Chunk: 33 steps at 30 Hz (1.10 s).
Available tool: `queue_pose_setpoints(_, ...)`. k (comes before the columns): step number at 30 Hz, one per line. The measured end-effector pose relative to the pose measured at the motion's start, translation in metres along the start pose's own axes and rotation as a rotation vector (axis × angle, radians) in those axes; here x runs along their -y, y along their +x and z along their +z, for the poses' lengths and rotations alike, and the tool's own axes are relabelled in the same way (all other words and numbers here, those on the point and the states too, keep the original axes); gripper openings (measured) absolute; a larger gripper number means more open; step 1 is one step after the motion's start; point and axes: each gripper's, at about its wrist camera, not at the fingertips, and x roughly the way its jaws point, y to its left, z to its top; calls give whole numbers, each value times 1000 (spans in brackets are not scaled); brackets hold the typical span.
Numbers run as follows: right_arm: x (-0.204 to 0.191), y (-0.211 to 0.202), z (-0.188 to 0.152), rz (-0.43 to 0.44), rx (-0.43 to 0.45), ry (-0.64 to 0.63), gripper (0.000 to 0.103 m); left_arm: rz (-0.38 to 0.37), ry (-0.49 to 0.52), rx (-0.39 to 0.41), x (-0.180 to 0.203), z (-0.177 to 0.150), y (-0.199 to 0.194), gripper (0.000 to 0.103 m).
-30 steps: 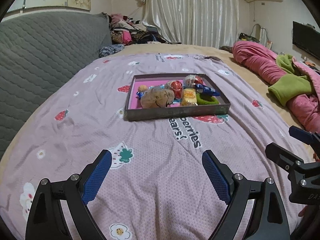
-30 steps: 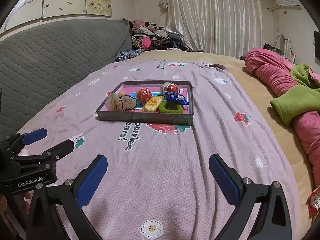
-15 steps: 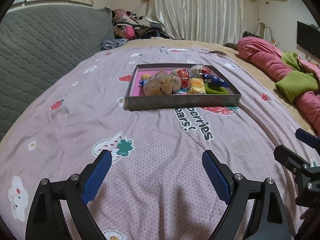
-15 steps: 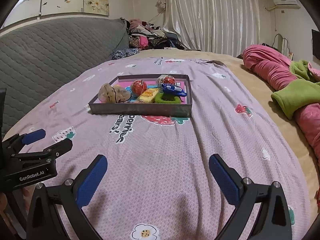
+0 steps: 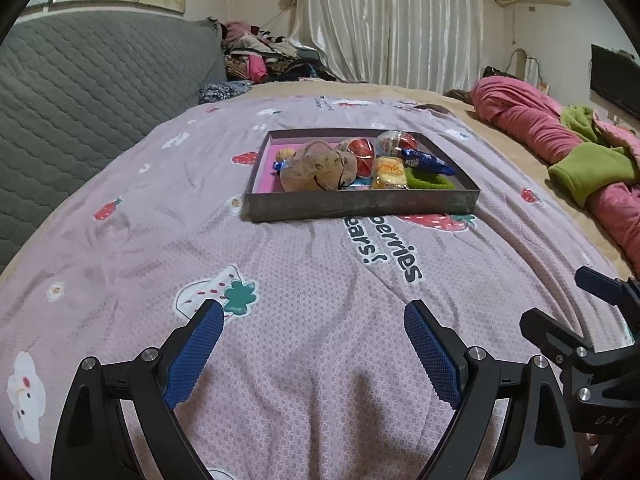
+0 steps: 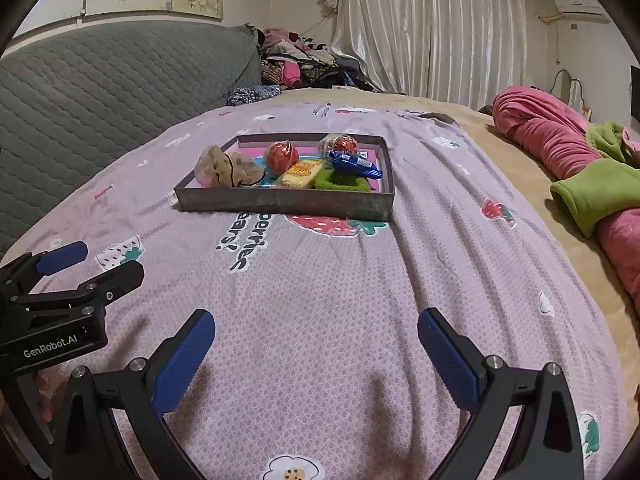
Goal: Organize objects
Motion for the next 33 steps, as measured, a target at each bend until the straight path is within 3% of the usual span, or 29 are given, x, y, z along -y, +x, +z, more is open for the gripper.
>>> queue_pose_setpoints(15, -1, 2, 1, -10, -5, -8, 102, 20, -11, -13, -3, -2, 3, 92)
queue_pose_setpoints(33, -4, 2, 0, -27, -4, -24, 102, -11, -8, 1, 0, -2, 1, 92)
